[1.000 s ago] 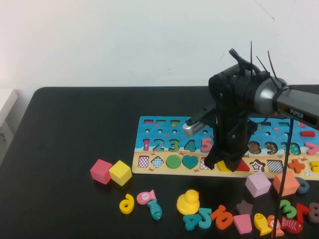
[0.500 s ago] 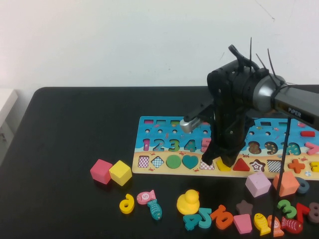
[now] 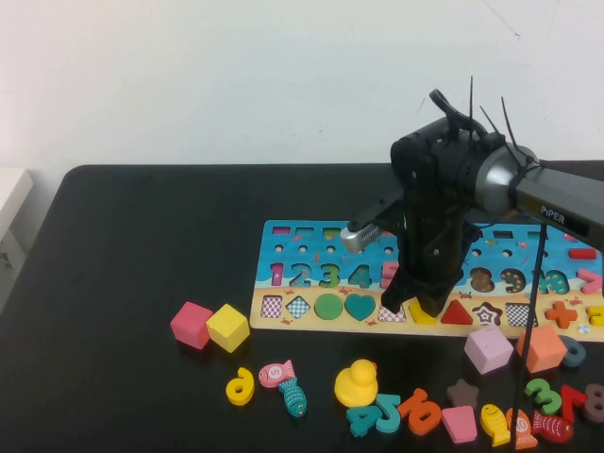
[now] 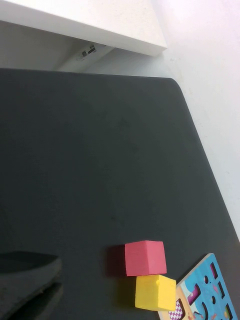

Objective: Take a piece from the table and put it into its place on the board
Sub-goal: Place the "Pentagon" into the hole of the Pentagon

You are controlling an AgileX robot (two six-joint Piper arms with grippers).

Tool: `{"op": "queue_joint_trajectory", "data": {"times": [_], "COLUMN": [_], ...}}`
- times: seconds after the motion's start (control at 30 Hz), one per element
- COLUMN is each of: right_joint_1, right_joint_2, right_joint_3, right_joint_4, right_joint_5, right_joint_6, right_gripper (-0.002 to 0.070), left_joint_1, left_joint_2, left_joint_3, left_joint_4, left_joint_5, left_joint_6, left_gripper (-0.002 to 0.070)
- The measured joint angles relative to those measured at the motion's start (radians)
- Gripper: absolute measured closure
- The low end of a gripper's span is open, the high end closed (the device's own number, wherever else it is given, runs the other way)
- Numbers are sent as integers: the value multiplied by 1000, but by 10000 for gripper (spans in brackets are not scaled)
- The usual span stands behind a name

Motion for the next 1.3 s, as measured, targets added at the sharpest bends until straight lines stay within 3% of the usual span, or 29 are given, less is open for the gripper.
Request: {"op": "queue_joint_trajectory", "data": {"times": [1.1, 1.3], "right_joint_1": [2, 2], "right_joint_2": [-95, -99], "right_joint_3": [10, 89], "right_joint_4": [59, 88], "right_joint_5": [6, 3], "right_joint_6": [-44, -54], "right_gripper": [657, 658], "left_joint_1": [0, 0], "left_joint_2": [0, 0], "left_joint_3": [0, 0], "left_joint_4": [0, 0], "left_joint_5": [0, 0], "left_joint_6": [0, 0], "left_gripper": [677, 677]}}
